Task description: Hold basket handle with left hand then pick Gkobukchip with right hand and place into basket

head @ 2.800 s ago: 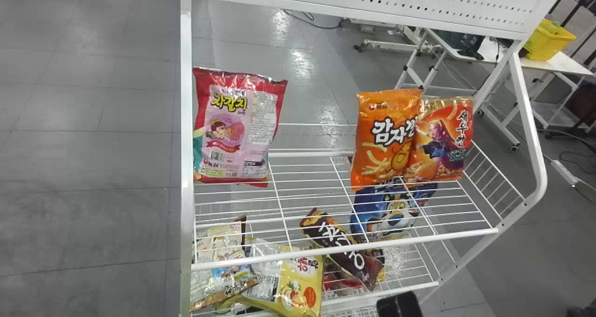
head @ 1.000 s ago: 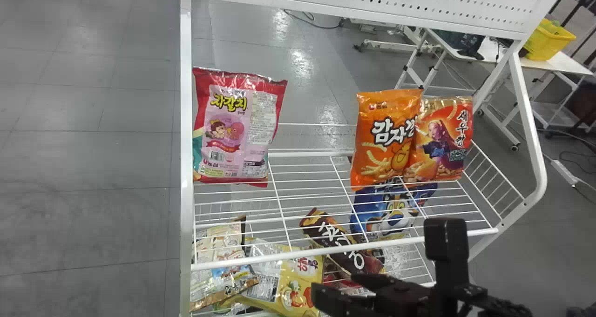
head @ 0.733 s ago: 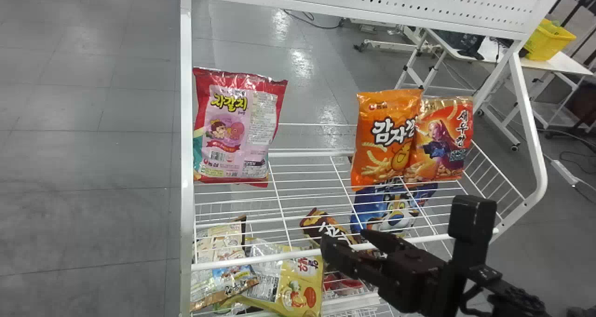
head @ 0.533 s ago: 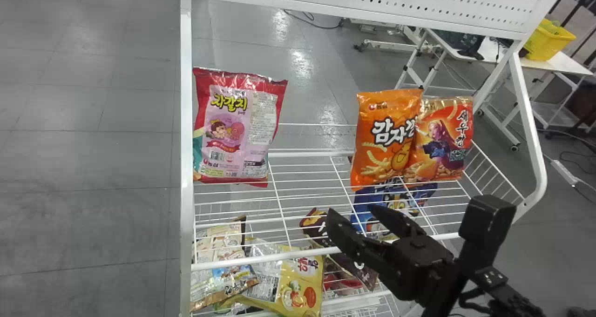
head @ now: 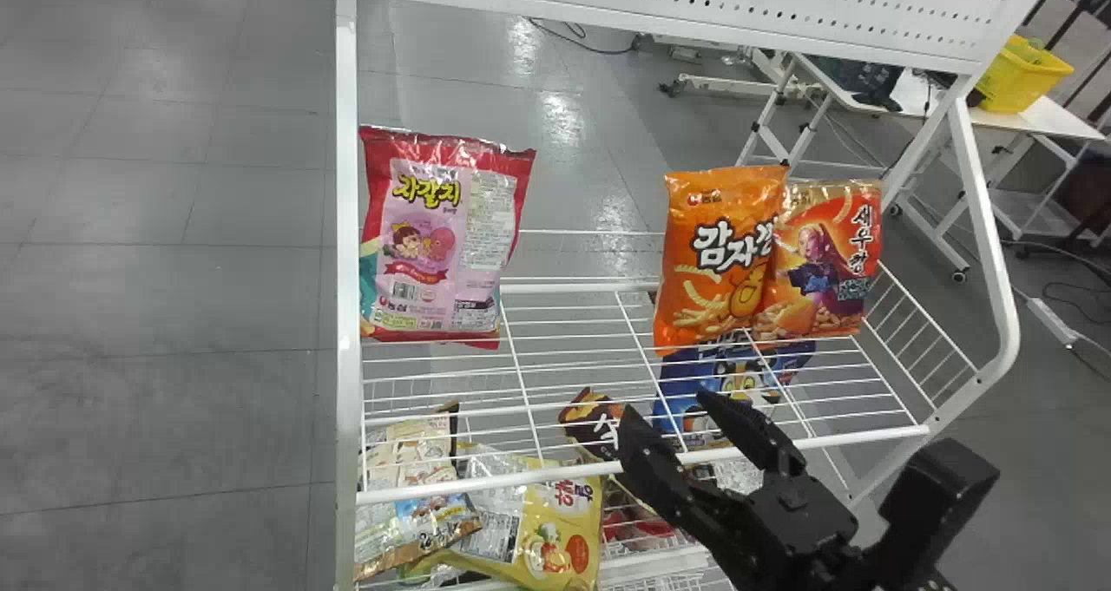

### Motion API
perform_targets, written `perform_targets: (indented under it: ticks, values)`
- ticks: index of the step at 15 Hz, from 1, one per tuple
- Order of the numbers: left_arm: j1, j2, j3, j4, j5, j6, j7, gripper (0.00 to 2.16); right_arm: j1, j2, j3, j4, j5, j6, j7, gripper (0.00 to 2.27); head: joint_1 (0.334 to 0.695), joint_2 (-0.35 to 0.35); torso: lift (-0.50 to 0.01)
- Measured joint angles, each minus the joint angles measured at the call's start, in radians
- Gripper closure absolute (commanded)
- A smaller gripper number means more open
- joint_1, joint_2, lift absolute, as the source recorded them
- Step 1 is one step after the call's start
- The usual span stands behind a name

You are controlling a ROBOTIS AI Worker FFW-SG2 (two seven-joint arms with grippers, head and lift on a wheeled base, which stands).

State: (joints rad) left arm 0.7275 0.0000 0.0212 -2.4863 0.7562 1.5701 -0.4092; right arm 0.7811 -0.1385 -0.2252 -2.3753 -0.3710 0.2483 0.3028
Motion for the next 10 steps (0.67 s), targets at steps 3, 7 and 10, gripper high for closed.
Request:
perform_targets:
  ticks: [3,7,10]
  values:
    - [-0.001,0.0,0.002,0.001,0.0,0.0,0.005,2.11,0.021,-0.003,0.002,0.023,0.029,-0.067,0.022,0.18,0.695,-0.35,-0.032]
    - [0.011,0.0,0.003,-0.007,-0.004,0.0,-0.003,2.11,0.029,-0.008,0.018,0.024,0.068,-0.092,-0.003,0.19,0.695,-0.35,-0.032]
    - [0.021,0.0,0.0,0.007,-0.019,0.0,-0.021,2.11,0.042,-0.007,0.073,0.067,0.136,-0.278,-0.063,0.19,0.695,-0.35,-0.032]
